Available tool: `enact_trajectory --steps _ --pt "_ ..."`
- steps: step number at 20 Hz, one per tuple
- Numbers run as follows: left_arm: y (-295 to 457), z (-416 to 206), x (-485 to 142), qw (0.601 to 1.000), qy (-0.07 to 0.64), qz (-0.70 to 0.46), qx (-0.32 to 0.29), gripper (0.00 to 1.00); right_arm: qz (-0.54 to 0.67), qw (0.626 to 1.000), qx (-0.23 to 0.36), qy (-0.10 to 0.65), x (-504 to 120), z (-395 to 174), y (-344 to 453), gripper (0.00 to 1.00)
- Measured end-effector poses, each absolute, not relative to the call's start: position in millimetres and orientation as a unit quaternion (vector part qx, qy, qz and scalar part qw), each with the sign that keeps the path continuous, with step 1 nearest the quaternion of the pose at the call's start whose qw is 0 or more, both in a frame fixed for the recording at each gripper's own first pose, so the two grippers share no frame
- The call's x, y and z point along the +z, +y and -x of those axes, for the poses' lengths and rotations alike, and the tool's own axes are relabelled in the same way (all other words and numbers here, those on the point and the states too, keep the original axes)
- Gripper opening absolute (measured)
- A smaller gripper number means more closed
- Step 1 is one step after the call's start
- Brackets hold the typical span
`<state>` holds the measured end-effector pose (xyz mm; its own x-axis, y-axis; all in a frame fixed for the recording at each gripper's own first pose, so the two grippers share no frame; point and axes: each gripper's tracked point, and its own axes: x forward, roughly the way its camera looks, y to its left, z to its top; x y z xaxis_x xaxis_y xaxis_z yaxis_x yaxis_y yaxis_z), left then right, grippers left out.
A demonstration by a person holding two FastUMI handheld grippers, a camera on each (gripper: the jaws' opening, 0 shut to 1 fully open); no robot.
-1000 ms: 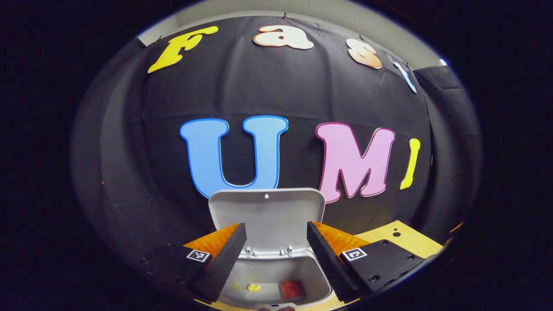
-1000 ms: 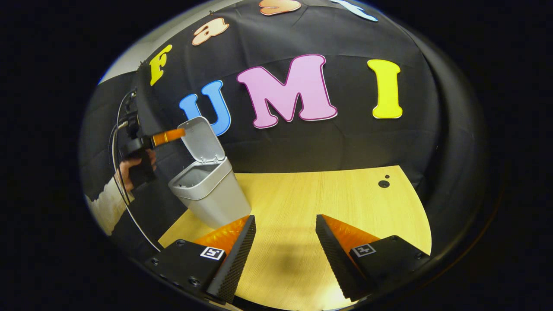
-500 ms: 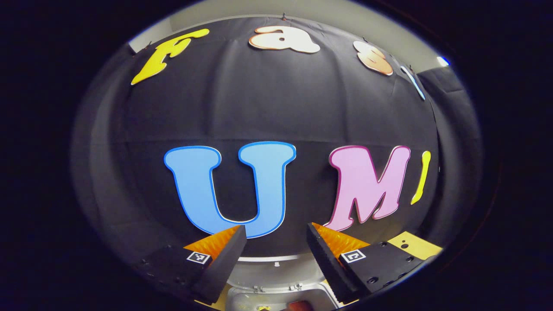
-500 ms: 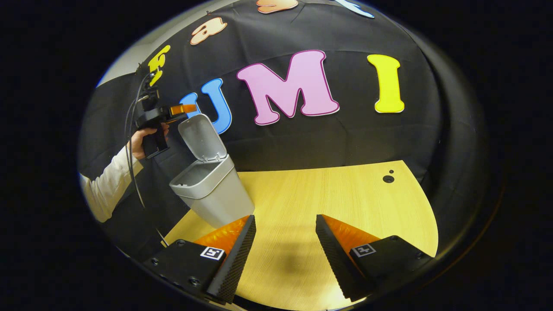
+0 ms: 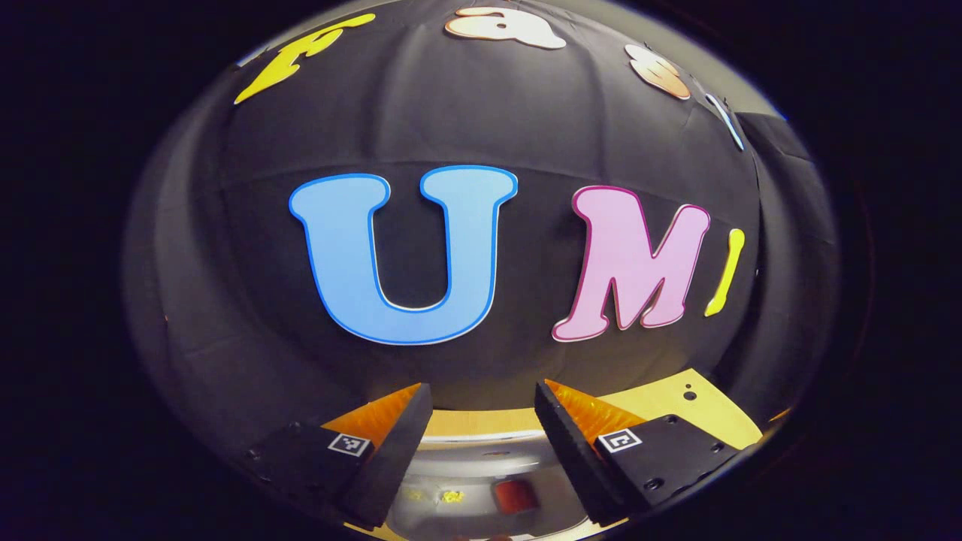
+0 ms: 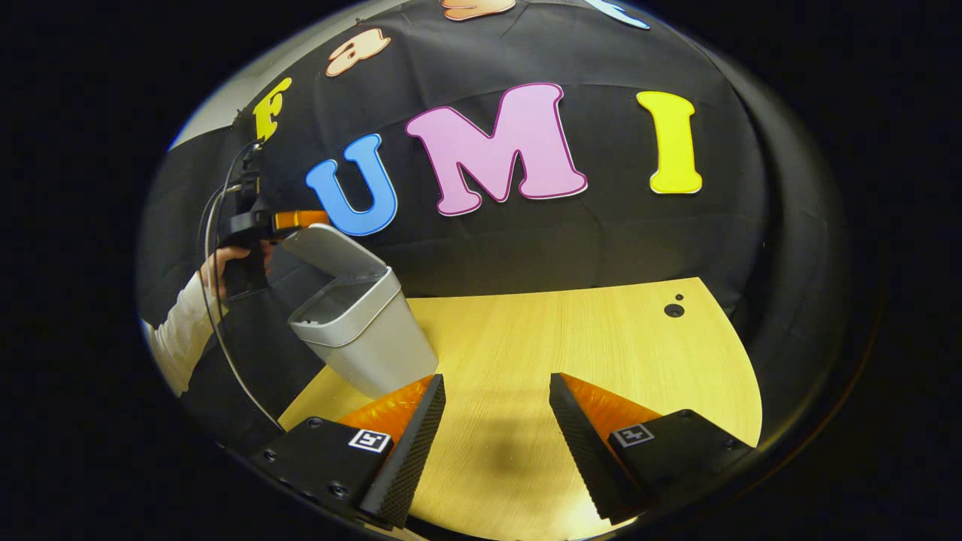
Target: Press the lid of the desktop garbage bin to open it, pick up the crumpled paper on the desktop and throw it into the bin, then pick up the pop can on the desktop and drop it into the bin, and finally close the garbage bin lid.
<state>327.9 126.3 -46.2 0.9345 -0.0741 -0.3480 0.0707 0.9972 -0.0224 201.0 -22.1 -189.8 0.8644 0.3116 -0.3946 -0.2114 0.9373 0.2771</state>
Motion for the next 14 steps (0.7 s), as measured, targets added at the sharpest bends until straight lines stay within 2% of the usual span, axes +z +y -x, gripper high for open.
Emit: enact_trajectory --steps 6,9,12,14 --pt "118.4 -265.1 -118.5 0.972 0.232 0.006 -0.047 0.94 -0.107 0.957 0.155 0.221 -185.8 -208.5 -4.1 0.90" --pt "114.9 -253.7 -134.1 0.969 0.240 0.004 -0.050 0.96 -0.096 0.957 0.161 0.221 -187.2 -210.8 1.3 0.90" --pt "116.6 -243.0 -165.0 0.959 0.279 -0.023 -0.050 0.95 -0.090 0.956 0.164 0.224 -190.4 -210.4 4.9 0.90" --pt "114.2 -247.2 -158.5 0.965 0.253 -0.036 -0.053 0.98 -0.087 0.956 0.166 0.224 -191.1 -210.7 6.5 0.90"
